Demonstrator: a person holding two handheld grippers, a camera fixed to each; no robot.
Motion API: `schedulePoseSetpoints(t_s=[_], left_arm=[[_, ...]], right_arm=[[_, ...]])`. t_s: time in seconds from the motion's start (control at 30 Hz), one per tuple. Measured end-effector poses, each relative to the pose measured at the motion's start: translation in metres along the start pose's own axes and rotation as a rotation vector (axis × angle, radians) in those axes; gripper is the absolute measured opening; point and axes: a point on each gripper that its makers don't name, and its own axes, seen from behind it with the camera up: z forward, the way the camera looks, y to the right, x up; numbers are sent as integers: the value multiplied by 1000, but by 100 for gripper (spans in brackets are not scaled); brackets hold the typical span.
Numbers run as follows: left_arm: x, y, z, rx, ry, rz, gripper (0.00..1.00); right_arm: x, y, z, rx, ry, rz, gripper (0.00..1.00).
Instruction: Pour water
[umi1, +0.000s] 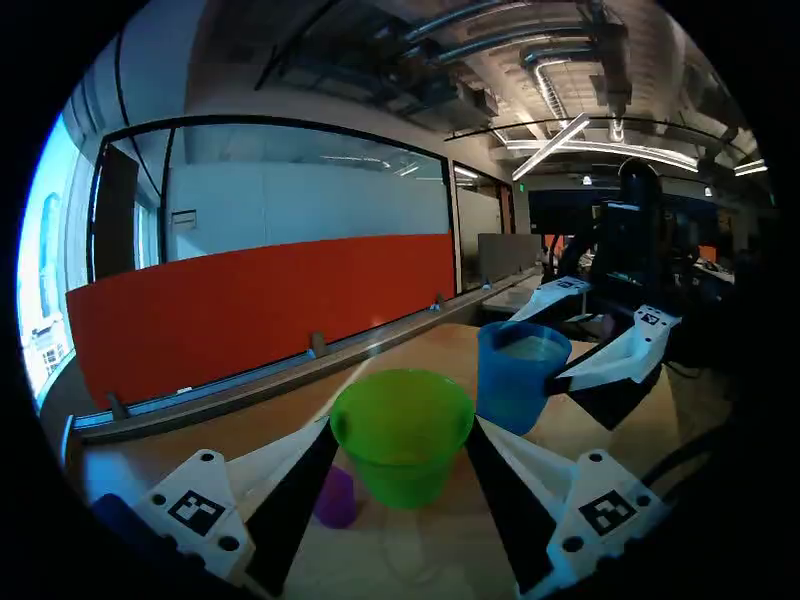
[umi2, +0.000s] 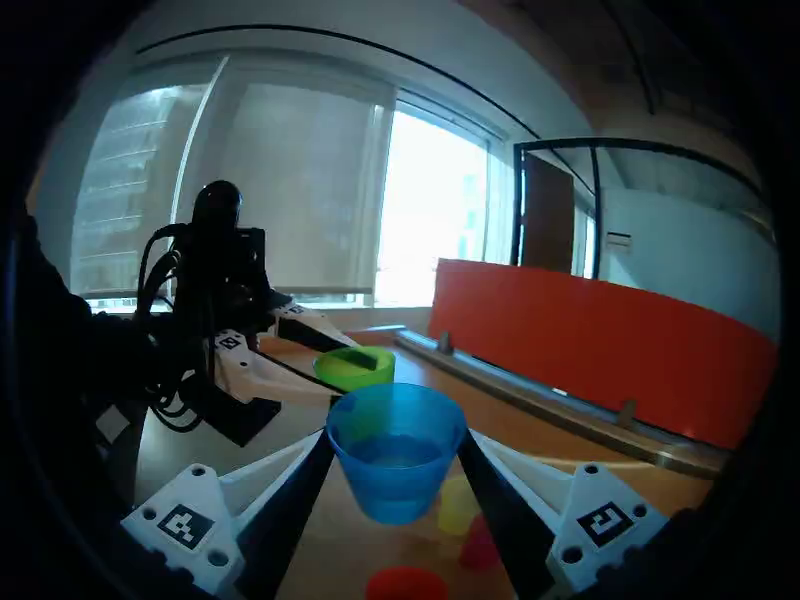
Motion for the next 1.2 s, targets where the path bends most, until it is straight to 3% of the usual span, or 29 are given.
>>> schedulePoseSetpoints(t_s=[0.6, 1.2], left_arm=[[28, 1, -4, 4, 67, -25, 87], [31, 3, -4, -6, 61, -29, 87]], right_arm=[[19, 3, -1, -10, 61, 6, 90], [24, 6, -3, -10, 78, 15, 91]])
